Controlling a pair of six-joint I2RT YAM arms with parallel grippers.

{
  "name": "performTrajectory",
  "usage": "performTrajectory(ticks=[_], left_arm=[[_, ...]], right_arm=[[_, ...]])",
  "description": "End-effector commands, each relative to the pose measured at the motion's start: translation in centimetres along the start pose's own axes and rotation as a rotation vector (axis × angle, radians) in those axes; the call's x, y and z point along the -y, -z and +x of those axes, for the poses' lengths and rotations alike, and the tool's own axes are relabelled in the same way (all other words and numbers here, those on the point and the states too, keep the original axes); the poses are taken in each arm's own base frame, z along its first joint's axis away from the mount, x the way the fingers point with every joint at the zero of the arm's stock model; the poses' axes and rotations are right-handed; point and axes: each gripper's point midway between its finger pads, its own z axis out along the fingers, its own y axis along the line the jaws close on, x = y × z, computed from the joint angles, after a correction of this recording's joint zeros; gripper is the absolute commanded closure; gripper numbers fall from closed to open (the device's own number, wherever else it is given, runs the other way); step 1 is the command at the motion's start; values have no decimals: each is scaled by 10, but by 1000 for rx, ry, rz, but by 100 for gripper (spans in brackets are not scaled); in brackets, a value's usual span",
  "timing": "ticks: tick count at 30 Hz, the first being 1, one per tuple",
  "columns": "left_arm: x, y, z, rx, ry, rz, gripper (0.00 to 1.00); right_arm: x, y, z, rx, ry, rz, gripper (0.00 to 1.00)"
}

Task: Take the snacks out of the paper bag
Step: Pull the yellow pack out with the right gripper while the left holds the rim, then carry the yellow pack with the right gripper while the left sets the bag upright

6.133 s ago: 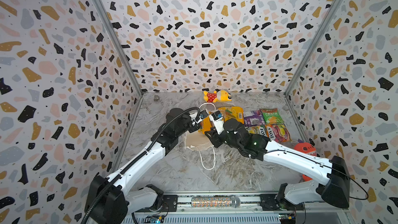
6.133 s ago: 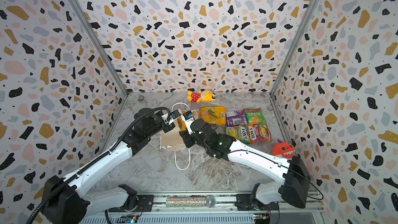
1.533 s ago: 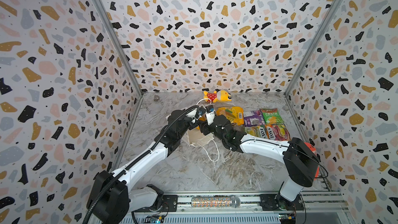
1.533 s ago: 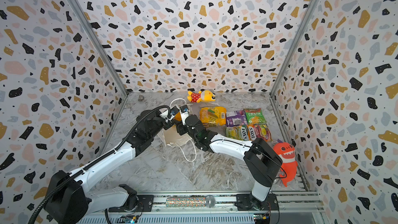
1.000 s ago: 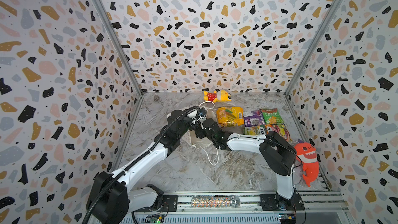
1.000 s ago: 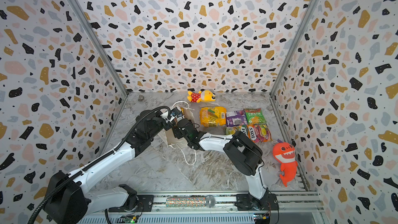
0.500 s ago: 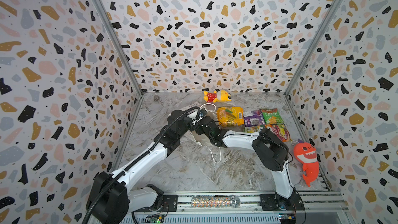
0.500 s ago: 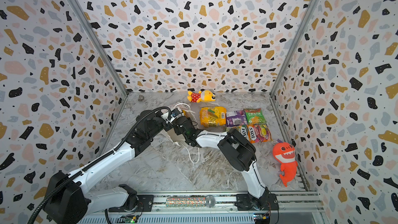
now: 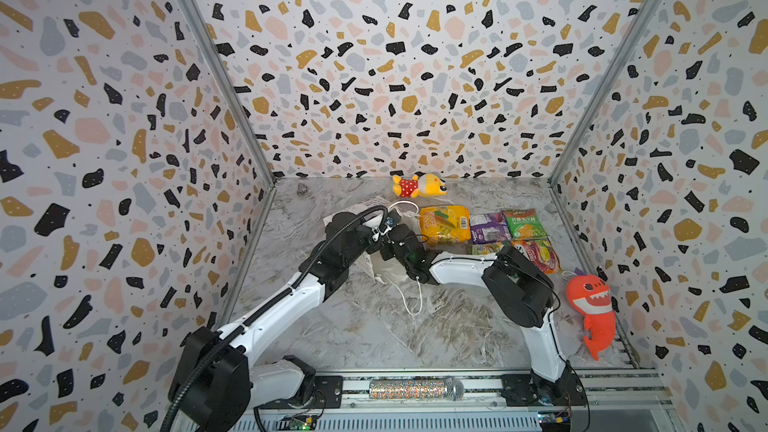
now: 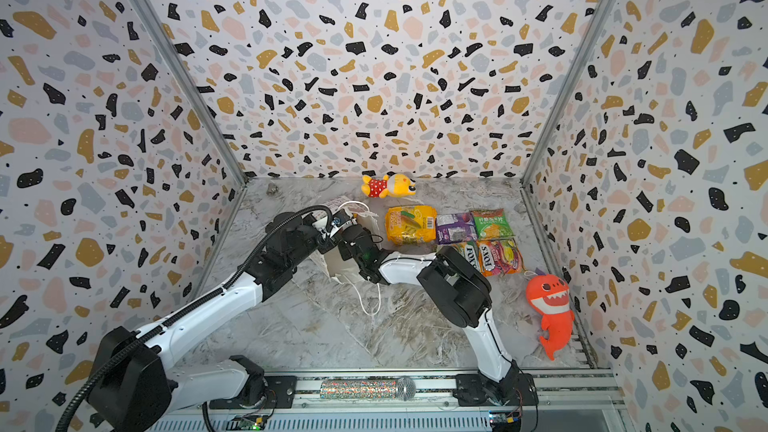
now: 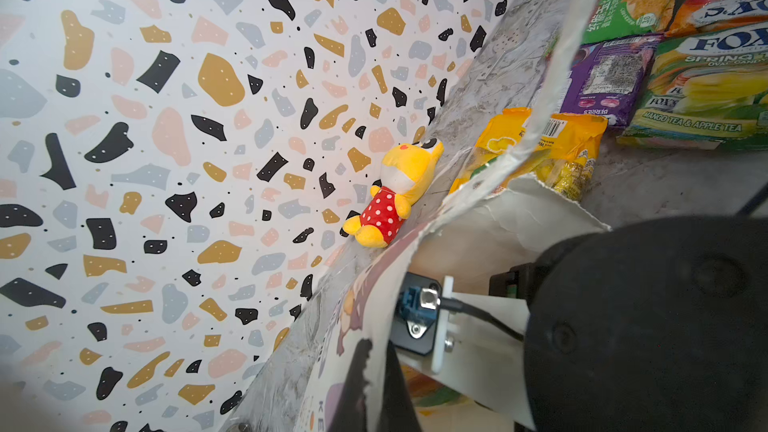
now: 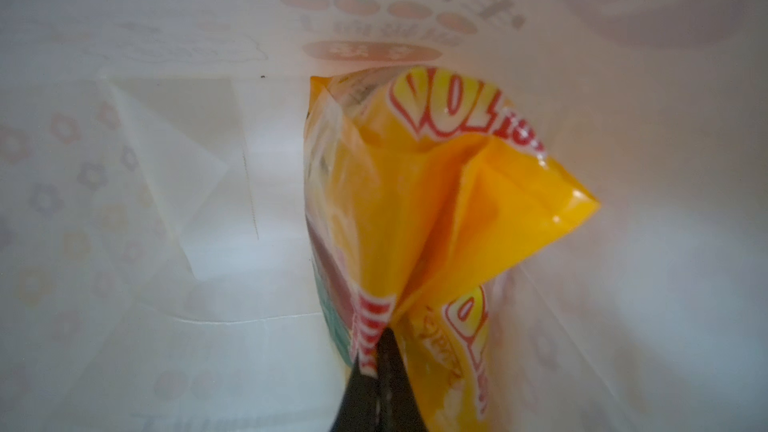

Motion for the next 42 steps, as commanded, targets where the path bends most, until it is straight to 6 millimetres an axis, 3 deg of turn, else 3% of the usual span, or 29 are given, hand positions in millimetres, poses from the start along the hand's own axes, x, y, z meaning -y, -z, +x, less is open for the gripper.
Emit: performTrajectory(ticks=[1, 12, 17, 30, 42], left_arm=[[-17, -1, -20, 55, -14, -58, 100], [-18, -3, -17, 35, -10, -65, 100], [-18, -5, -15, 28, -7, -69, 100], [-21, -2, -15, 25, -1, -81, 100], [-23, -2, -14, 18, 5, -87, 100]], right_arm=[[-15, 27, -48, 111, -34, -67, 100], [-33, 66, -69, 153, -82, -153, 100], [-38, 86, -69, 157, -83, -181, 100], [-31, 133, -75, 157, -45, -206, 100], [-23, 175, -98, 196, -41, -230, 100]])
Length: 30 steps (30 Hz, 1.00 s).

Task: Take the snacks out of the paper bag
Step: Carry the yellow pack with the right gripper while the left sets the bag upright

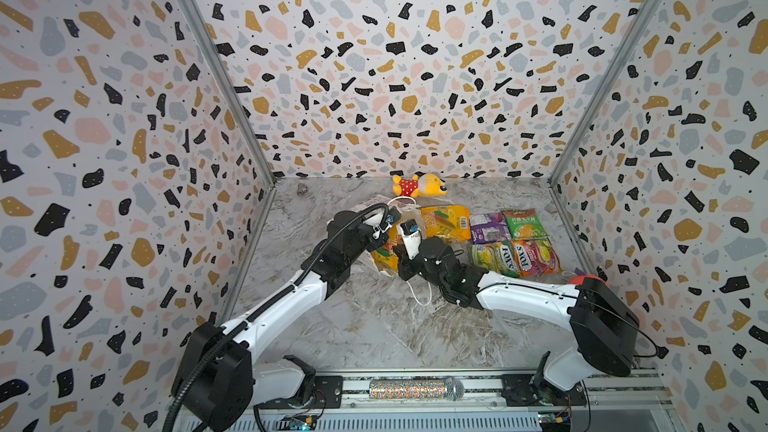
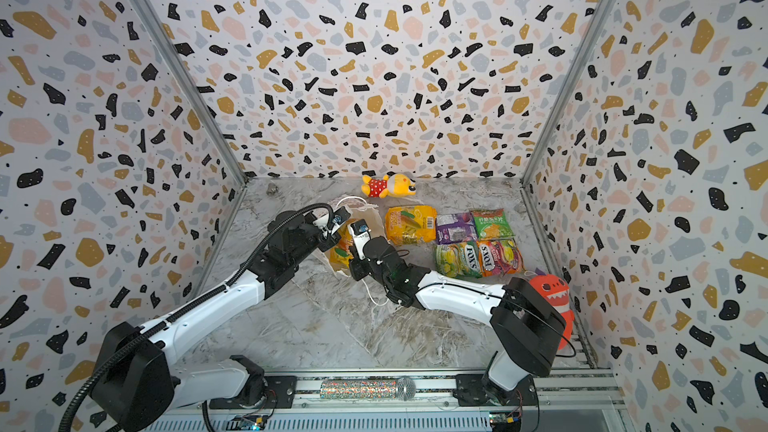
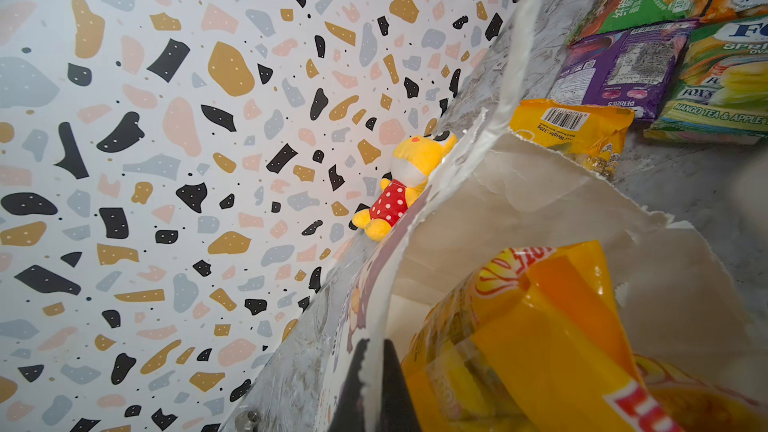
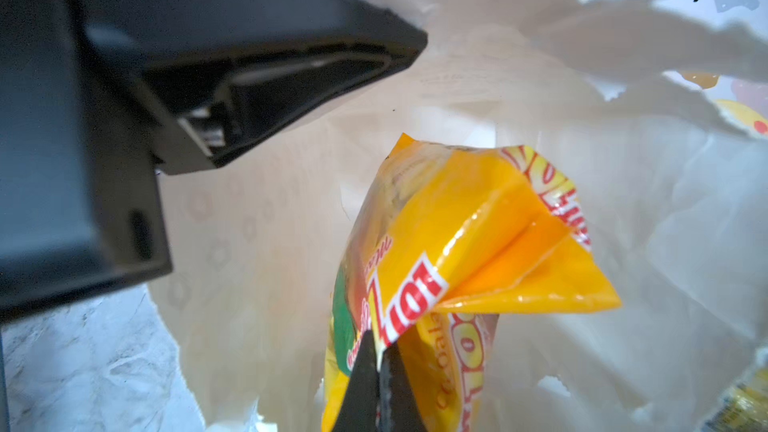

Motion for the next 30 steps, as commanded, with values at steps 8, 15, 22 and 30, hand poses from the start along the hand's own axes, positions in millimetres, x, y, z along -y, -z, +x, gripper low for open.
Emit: performTrajectory(ticks=[8, 15, 22, 30], left_arm=[[-17, 1, -16, 33, 10, -57, 100], [-24, 0, -16, 17, 31, -83, 100], [-31, -3, -16, -2, 54, -109, 100], [-42, -7, -16, -20, 101, -151, 100]], right_arm=[[-11, 51, -68, 140, 46, -55, 100], [-5, 87, -86, 143, 56, -50, 100], [8, 131, -110, 170, 96, -5, 100], [29, 168, -137, 263, 61, 29, 100]])
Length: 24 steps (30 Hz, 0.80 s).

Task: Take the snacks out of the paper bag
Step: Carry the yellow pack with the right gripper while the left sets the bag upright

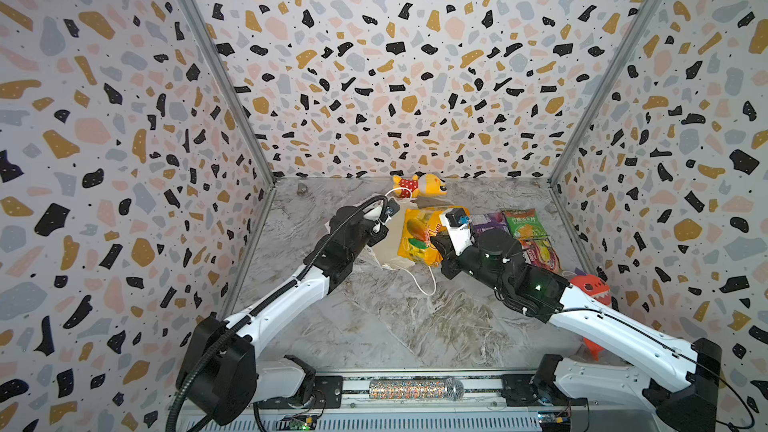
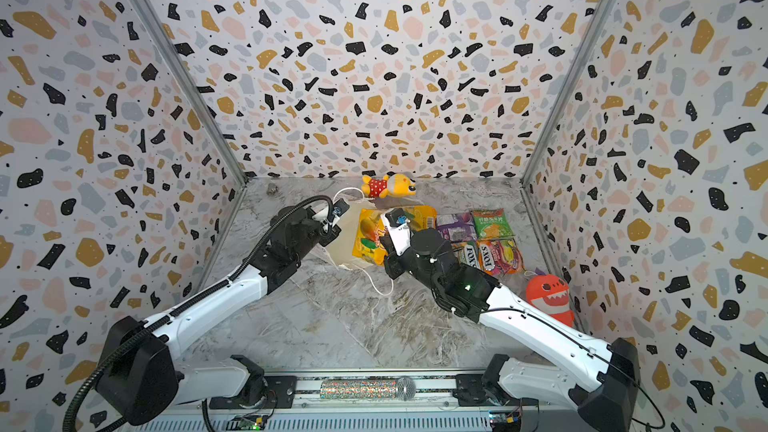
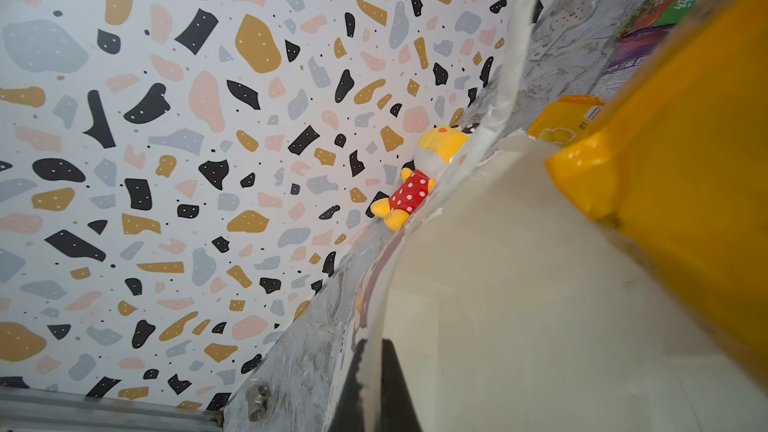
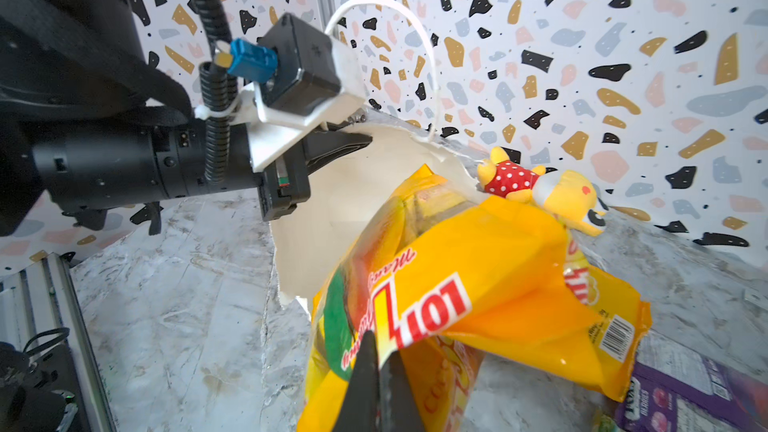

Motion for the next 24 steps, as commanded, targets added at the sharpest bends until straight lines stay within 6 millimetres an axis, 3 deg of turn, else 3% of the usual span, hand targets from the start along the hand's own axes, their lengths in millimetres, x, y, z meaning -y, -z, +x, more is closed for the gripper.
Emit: performTrajectory(ticks=[1, 7, 12, 19, 24], left_arm=[[-20, -1, -16, 15, 54, -66, 100], [-43, -3, -22, -17, 184, -142, 100], [-68, 8, -29, -7, 353, -238, 100], [-81, 21, -26, 13, 618, -293, 100], [-93, 32, -24, 45, 788, -308, 100]], right_arm=[[10, 35, -68, 202, -26, 26, 100], [51, 59, -82, 235, -97, 133, 100], [85, 72, -83, 239, -163, 197, 100], [113, 69, -75, 211, -223, 217, 100], [118, 59, -66, 196, -249, 192, 100]])
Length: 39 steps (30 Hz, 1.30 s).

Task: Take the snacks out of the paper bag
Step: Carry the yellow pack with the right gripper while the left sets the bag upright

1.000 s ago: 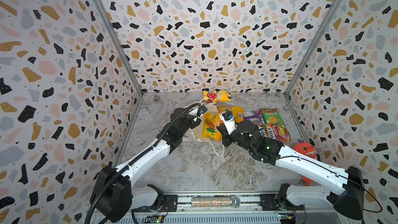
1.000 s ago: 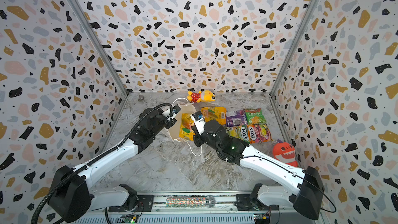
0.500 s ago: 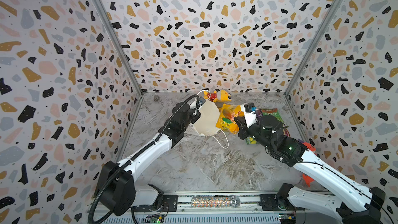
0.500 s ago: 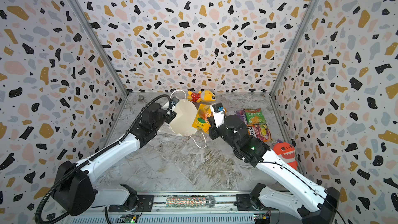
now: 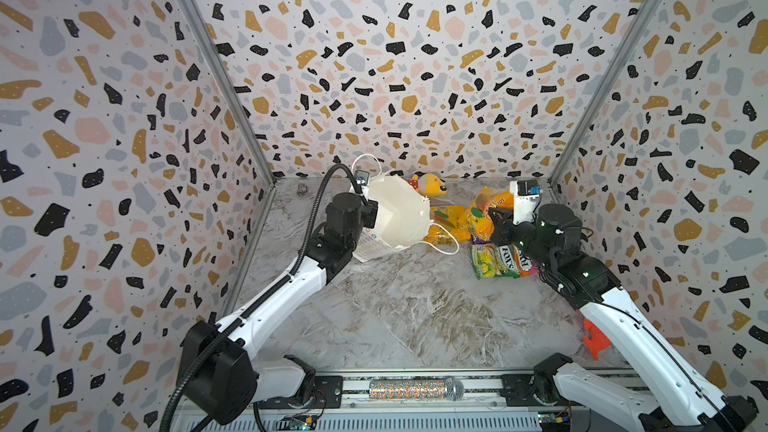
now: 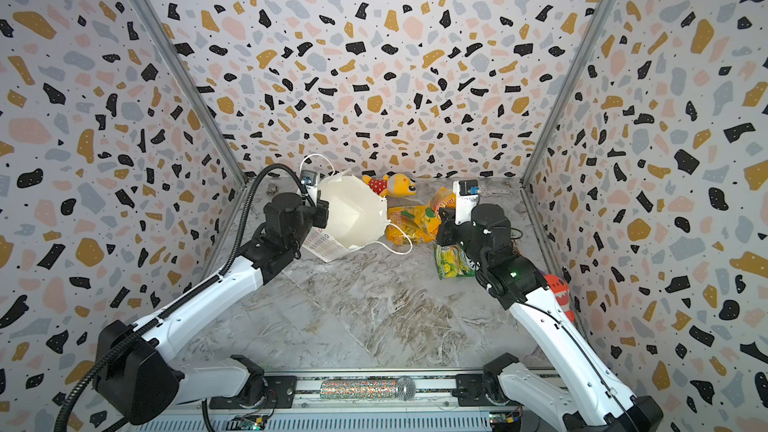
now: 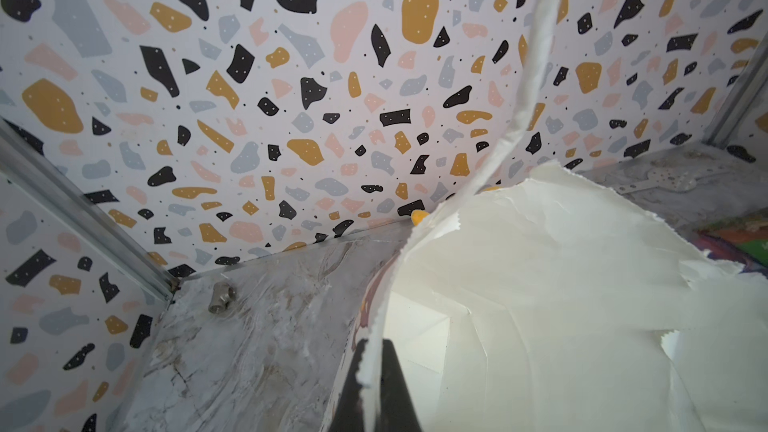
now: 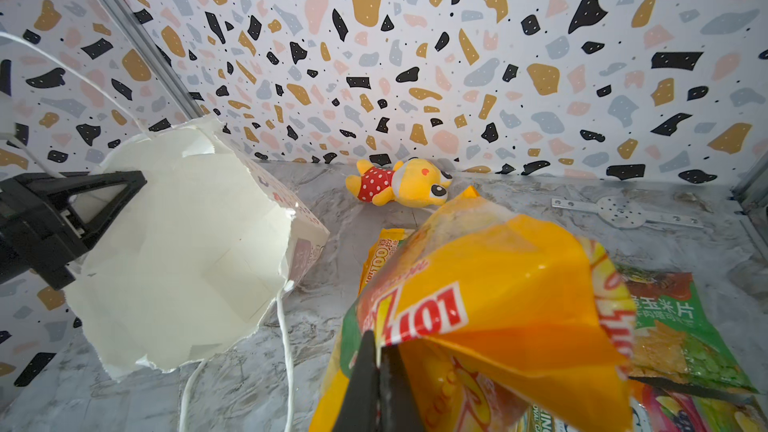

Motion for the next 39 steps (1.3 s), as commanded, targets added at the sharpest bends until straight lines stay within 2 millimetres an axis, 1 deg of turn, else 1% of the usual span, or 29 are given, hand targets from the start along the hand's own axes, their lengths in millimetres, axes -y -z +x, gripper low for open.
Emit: performTrajectory(ticks=[1, 2, 4, 7, 9, 13, 18, 22, 25, 27, 32, 36, 39], left_arm=[[-17, 14, -33, 89, 215, -23, 100], [-19, 14, -33, 91, 251, -23, 100], [-15, 12, -32, 85, 281, 8, 100], [-12, 6, -26, 62, 341, 44, 100], [-6, 2, -23, 58, 398, 102, 100], [5, -3, -22, 51, 478, 178, 100], [-3, -8, -10, 25, 512, 139, 100], [-15, -8, 2, -3, 526, 62, 100], [-21, -8, 10, -41, 517, 14, 100], [-23, -8, 20, -71, 518, -5, 100], [-31, -8, 43, -122, 556, -57, 100], [-38, -6, 51, -134, 565, -84, 100], [-39, -5, 57, -141, 574, -80, 100]], right_arm=[[-20, 10, -39, 130, -18, -104, 100], [-21, 7, -35, 120, -17, -117, 100], [-25, -1, -28, 98, -18, -150, 100], [-41, -14, -11, 50, -16, -264, 100], [-52, -21, -1, 25, -21, -343, 100], [-58, -37, 17, -38, -37, -401, 100], [-62, -58, 50, -135, -69, -473, 100], [-59, -67, 73, -184, -77, -486, 100], [-62, -71, 92, -227, -81, -527, 100], [-66, -73, 106, -263, -84, -569, 100], [-70, -78, 127, -290, -77, -628, 100], [-76, -79, 136, -310, -48, -660, 100], [-68, -87, 145, -344, -42, -614, 100]])
